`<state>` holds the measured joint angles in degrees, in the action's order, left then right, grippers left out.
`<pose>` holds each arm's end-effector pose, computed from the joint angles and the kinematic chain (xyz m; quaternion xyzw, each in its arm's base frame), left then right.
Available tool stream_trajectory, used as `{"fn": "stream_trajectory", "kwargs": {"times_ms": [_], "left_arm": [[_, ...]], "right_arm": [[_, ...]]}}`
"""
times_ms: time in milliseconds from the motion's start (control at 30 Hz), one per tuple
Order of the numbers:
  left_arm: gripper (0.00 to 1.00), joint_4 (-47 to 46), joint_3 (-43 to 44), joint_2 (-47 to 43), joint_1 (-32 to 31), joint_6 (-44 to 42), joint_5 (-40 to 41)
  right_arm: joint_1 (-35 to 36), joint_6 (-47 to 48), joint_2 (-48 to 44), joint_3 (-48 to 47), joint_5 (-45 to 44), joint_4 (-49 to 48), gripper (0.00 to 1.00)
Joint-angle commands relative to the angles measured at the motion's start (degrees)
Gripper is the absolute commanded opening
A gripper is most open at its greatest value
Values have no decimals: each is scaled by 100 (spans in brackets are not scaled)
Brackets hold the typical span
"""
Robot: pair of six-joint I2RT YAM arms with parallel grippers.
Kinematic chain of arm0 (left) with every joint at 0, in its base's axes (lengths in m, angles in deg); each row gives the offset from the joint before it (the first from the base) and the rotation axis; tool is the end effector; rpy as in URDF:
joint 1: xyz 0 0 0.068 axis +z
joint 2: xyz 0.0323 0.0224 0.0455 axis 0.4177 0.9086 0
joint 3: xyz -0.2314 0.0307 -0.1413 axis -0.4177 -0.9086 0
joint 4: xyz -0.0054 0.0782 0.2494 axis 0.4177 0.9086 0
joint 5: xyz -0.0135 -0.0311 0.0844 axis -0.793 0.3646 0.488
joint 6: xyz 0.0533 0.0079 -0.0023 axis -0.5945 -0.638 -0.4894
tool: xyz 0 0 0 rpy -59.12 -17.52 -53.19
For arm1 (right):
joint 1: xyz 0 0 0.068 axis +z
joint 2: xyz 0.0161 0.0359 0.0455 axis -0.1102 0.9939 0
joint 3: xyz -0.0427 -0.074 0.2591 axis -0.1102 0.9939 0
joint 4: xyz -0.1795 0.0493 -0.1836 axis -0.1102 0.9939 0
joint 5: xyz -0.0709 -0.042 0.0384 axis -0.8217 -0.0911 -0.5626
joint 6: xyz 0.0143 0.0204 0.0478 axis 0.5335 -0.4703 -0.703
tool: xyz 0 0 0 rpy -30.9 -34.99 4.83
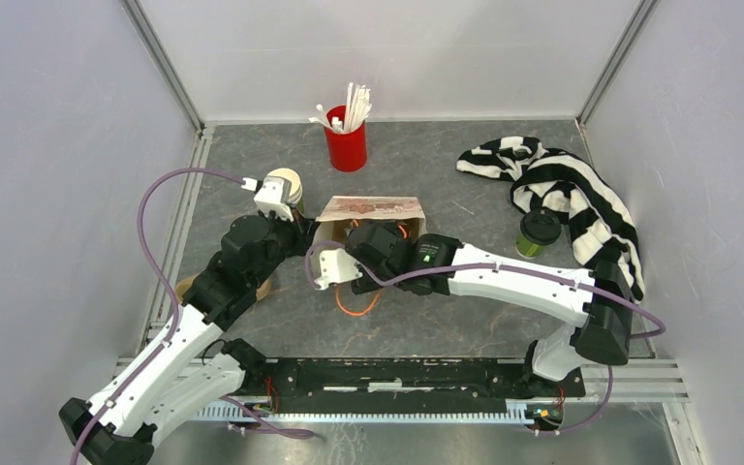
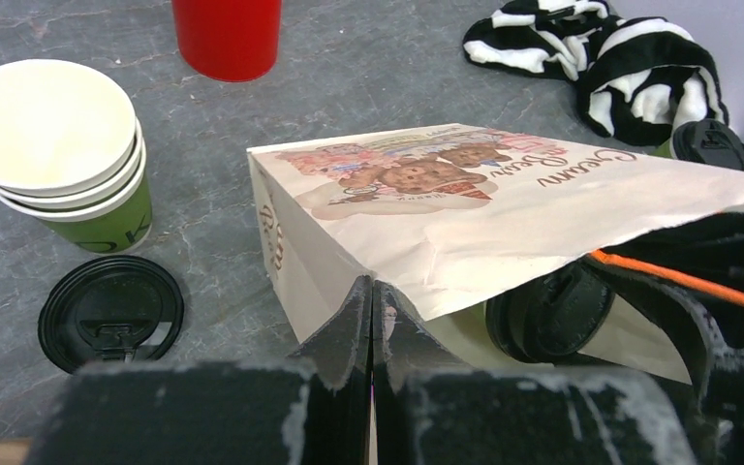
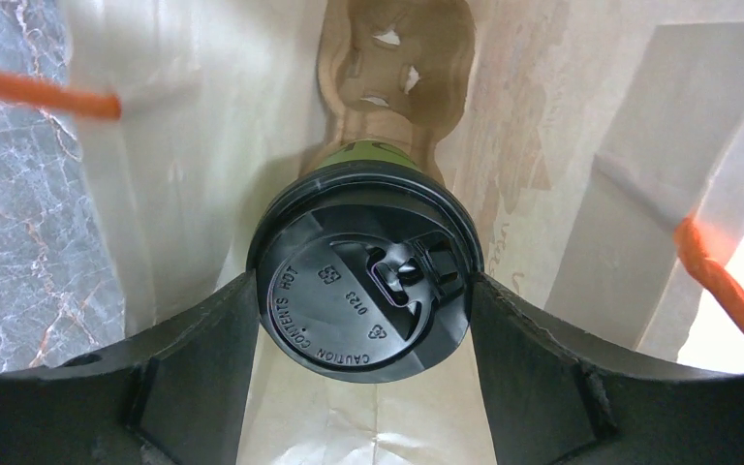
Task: Pack the takeout coffee
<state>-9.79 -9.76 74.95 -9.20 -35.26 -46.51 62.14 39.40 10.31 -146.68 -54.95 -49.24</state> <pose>0.1496 -0.0936 0.3260 0.0522 0.7860 -0.2149 0.5773 0.1367 0.3081 0.3091 -0.7116 0.5886 -0.1039 0.3693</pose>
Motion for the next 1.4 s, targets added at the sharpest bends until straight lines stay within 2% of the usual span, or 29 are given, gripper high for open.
{"fn": "stream_trajectory", "kwargs": {"times_ms": [0,167,267,500,667,767,967,1100,1367], "left_arm": [[2,-145,-19,-121,-11,404,-164],[2,-134,-12,-167,-25,485,-392],[2,-143,-14,-184,-34,462,-370],[2,-180,-12,-178,-37,409,-337],[2,-180,19,-136,-30,416,-289],[2,-123,79,-84,-30,400,-275],[2,-58,100,-70,-38,397,-206],[2,-60,90,-24,-30,386,-190],[2,-7,127,38,-31,352,-201]], "right_arm": [[-194,65,-323,165,267,-577,41],[-258,431,-677,645,368,-1351,40],[-264,468,-483,328,435,-984,40],[-513,665,-370,357,830,-804,40],[-821,855,-156,1082,1075,-1859,39],[-817,726,79,641,1245,-1630,40],[-814,775,-63,24,1169,-890,39],[-819,916,-255,30,971,-525,39],[-911,1222,-201,513,1032,-783,38]]}}
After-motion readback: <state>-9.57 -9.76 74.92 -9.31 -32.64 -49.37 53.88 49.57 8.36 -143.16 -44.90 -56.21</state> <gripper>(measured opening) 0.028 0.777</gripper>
